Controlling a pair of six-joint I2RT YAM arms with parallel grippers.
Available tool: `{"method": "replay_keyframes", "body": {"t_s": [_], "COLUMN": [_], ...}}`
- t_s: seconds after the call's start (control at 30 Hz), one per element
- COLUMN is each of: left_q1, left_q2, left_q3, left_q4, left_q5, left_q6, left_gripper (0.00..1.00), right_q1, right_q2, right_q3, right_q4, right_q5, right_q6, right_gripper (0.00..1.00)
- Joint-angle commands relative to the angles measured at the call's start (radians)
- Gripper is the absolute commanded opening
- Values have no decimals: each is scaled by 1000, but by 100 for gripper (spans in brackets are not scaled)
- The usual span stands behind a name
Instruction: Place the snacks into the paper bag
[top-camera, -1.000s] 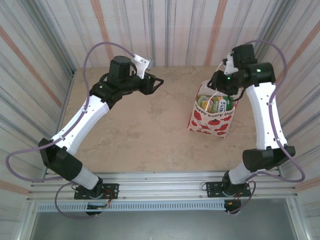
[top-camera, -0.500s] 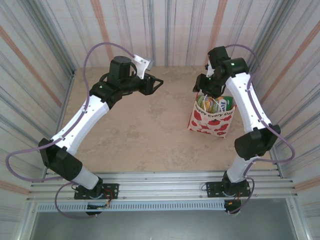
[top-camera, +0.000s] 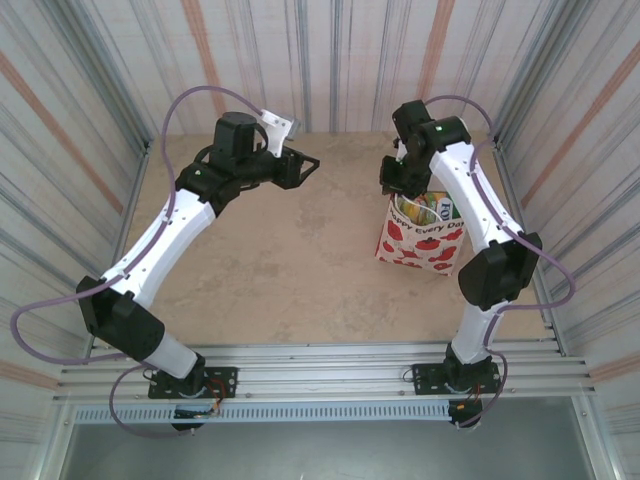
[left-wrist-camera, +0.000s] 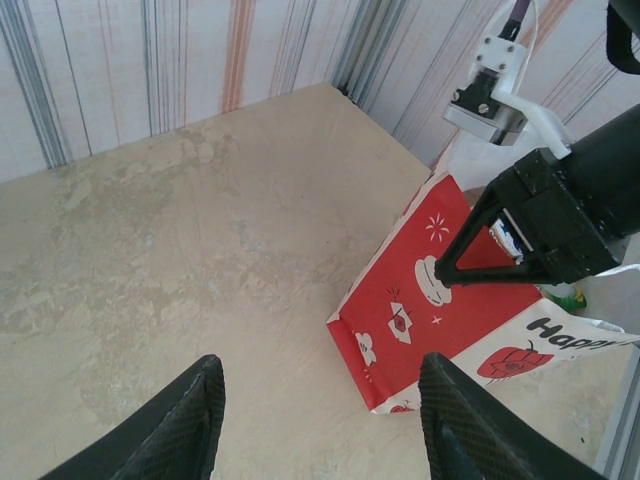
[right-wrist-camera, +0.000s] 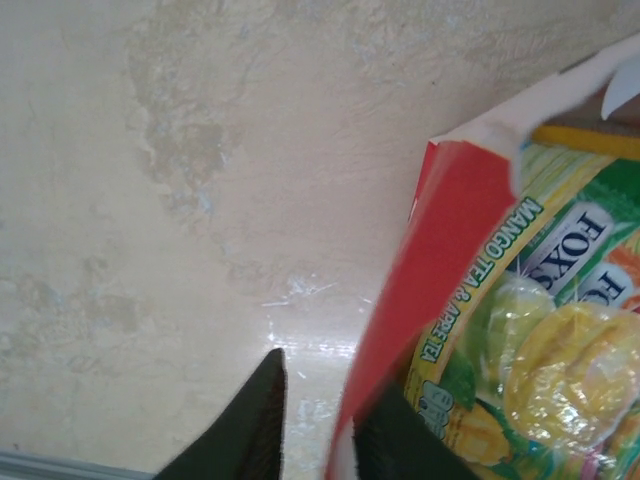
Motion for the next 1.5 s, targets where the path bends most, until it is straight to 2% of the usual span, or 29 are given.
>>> {"method": "replay_keyframes", "body": {"t_s": [0.0, 0.2, 0.43, 0.57, 0.8, 0.93, 1.1, 1.47], "left_q1": [6, 17, 67, 109, 222, 276, 303, 305], "left_q2": [-34, -61, -126, -169, -260, -296, -320, -315], "left_q3": [-11, -36, -95, -143, -238, -278, -316, -347], "left_q4": [-3, -1, -26, -72, -131, -146, -161, -135], "left_q5": [24, 32, 27, 7, 4, 22, 38, 47], "left_q6": [17, 14, -6, -19, -49, -49, -45, -79], "left_gripper": [55, 55, 55, 55, 55, 55, 55, 55], "right_q1": [23, 95, 206, 282, 424, 475, 499, 501], "right_q2": [-26, -49, -45, 8, 203, 288, 303, 149], "right_q3": [38, 65, 110, 167, 430, 545, 553, 532], "right_q4": [6, 50, 116, 137, 105, 85, 76, 42], "right_q5": [8, 18, 47, 54, 45, 36, 26, 129], "right_q6": [22, 62, 120, 138, 154, 169, 183, 104], "right_gripper": [14, 0, 0, 0, 0, 9, 32, 45]}}
